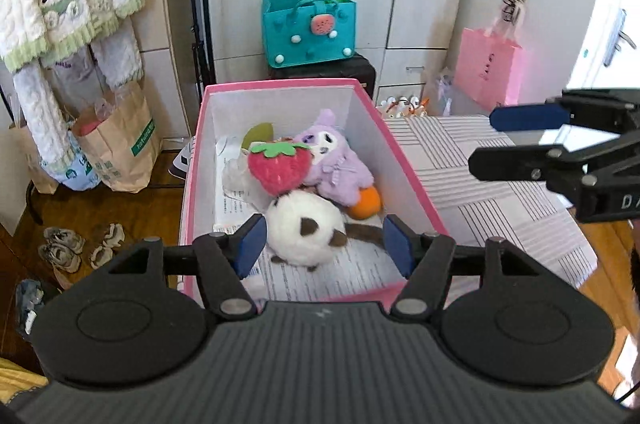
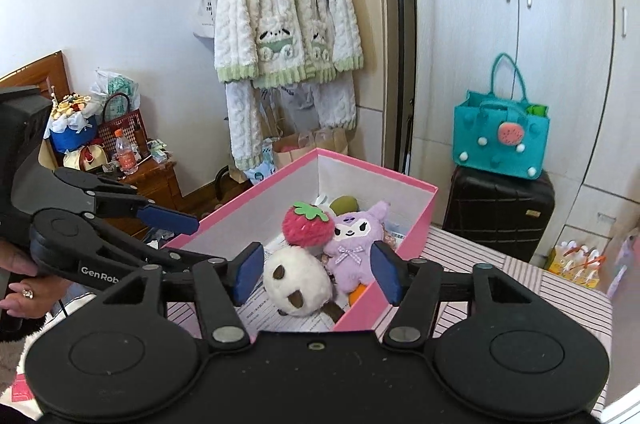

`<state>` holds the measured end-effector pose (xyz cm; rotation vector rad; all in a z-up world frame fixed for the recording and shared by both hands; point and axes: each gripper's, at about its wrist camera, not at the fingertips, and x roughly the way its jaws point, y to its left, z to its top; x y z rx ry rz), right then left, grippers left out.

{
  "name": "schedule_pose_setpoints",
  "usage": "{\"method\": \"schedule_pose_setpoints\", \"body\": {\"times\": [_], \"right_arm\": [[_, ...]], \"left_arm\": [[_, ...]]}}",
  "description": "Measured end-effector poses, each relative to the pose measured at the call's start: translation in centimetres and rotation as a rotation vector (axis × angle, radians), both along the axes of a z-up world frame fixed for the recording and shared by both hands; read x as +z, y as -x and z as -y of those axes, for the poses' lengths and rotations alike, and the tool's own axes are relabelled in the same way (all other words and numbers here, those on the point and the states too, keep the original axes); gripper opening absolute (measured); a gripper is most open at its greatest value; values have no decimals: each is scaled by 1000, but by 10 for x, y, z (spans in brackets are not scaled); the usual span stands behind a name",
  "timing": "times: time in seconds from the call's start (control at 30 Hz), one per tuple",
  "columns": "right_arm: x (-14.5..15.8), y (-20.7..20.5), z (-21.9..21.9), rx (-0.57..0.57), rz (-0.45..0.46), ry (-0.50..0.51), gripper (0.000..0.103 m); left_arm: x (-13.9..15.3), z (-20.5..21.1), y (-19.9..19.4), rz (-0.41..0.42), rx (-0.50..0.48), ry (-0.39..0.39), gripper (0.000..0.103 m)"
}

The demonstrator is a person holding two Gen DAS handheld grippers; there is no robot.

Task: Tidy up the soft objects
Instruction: 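Withdraw both grippers from the box back toward the table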

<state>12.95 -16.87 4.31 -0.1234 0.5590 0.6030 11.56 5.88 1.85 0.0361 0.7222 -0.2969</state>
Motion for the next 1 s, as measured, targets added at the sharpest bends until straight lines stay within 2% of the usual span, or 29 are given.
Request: {"method": "schedule_pose_setpoints", "body": {"times": [0.07,0.17,0.23,0.33,0.4,0.47,0.5,0.53,0.57,0.67,0.8,0.87,1.0], "right_arm": [[4,13,5,-12,20,-12,74],[7,27,15,-40,27,-30,76],[6,35,22,-59,31,-35,79],[4,44,32,-101,27,-40,85],[2,49,38,-132,17,-44,95],[0,55,42,-173,5,-29,100],[-1,58,42,-214,-4,-7,102],[-2,59,41,-251,-14,12,103],[-2,62,41,-286,-20,25,103],[-5,69,46,-318,-34,27,103],[-8,76,65,-327,-102,-56,103],[-9,84,72,-357,-81,-65,103],[-14,99,70,-396,-14,40,103]], "left_arm": [[4,3,10,4,-13,5,63],[10,6,24,10,-22,19,64],[12,9,33,17,-19,12,70],[12,12,43,18,-13,17,74],[12,13,48,12,-16,27,76],[12,15,52,12,-12,30,81],[11,16,55,12,-5,32,88],[11,18,57,14,6,34,97],[11,19,59,18,20,34,100],[12,22,65,27,51,12,100],[12,27,70,8,124,-18,101],[12,28,74,23,116,-18,101],[11,33,80,26,75,-22,101]]}}
